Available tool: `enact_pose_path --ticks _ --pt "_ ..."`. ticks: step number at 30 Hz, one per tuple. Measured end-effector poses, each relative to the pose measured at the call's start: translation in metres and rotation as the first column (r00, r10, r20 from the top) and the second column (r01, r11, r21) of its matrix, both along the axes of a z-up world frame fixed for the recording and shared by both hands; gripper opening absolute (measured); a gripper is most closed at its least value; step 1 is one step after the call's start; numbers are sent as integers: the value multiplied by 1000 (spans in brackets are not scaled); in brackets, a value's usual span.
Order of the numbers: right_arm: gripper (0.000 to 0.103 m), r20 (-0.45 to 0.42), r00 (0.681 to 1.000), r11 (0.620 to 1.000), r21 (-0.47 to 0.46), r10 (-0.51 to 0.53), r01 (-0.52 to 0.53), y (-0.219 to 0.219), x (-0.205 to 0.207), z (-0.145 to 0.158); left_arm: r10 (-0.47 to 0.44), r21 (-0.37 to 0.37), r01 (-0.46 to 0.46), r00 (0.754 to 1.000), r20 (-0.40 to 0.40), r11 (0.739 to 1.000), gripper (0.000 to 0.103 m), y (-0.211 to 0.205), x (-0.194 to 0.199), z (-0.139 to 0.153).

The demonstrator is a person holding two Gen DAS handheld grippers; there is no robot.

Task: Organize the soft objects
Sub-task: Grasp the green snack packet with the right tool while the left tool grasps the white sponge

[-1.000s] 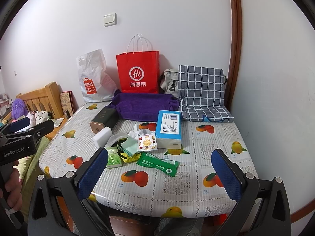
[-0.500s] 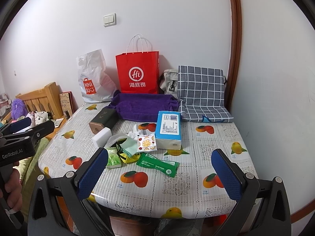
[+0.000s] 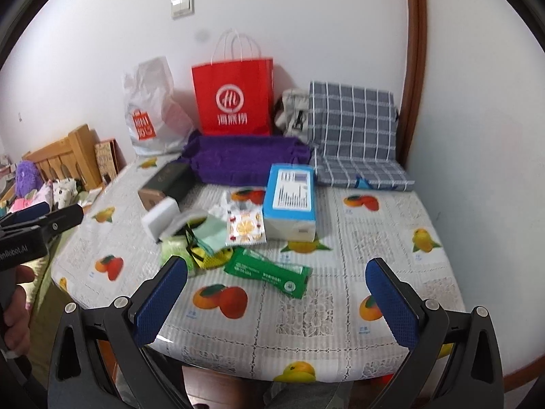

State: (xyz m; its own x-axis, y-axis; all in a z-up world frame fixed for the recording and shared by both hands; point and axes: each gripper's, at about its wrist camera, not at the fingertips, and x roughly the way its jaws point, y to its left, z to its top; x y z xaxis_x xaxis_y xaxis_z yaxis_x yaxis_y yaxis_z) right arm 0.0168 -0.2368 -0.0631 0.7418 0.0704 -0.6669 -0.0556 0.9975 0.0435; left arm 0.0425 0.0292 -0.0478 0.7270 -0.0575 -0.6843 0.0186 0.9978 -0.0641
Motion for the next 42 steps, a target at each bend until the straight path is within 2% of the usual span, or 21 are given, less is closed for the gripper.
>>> enact_pose_path --ticks 9,16,21,27,33,36,38,39,40,41,42 --pt "103 -89 996 1000 4 9 -9 -10 43 -59 50 4 -50 993 -104 999 101 20 38 -56" --pt "103 -154 985 996 -33 80 -86 -5 73 -100 60 -4 -61 985 -159 998 101 31 59 -85" --pt "103 -194 963 969 -124 188 -214 7 90 -127 68 -3 -70 984 -167 998 101 35 66 -95" --pt "103 -234 927 908 -235 294 -348 21 107 -155 93 12 -93 975 -203 996 102 38 80 -106" --pt "101 -220 899 898 -147 380 -416 20 129 -161 118 37 -113 967 -226 993 102 40 88 -113" --pt "88 -205 874 881 -87 440 -464 17 131 -161 131 52 -122 964 -231 991 101 42 91 -114" --pt "64 -196 862 866 -93 468 -491 15 125 -158 136 59 -125 962 -235 990 101 42 93 -115" --pt "57 -201 858 865 -85 472 -495 12 123 -156 137 59 -126 962 -236 990 101 42 94 -115" --pt "43 -212 859 870 -66 466 -488 8 122 -155 136 57 -126 962 -237 990 101 42 95 -115" --pt "36 -223 859 876 -42 460 -480 4 120 -154 134 53 -125 962 -238 991 101 41 96 -116" --pt "35 -235 854 878 -9 464 -479 1 117 -153 129 46 -122 962 -239 991 101 40 97 -116"
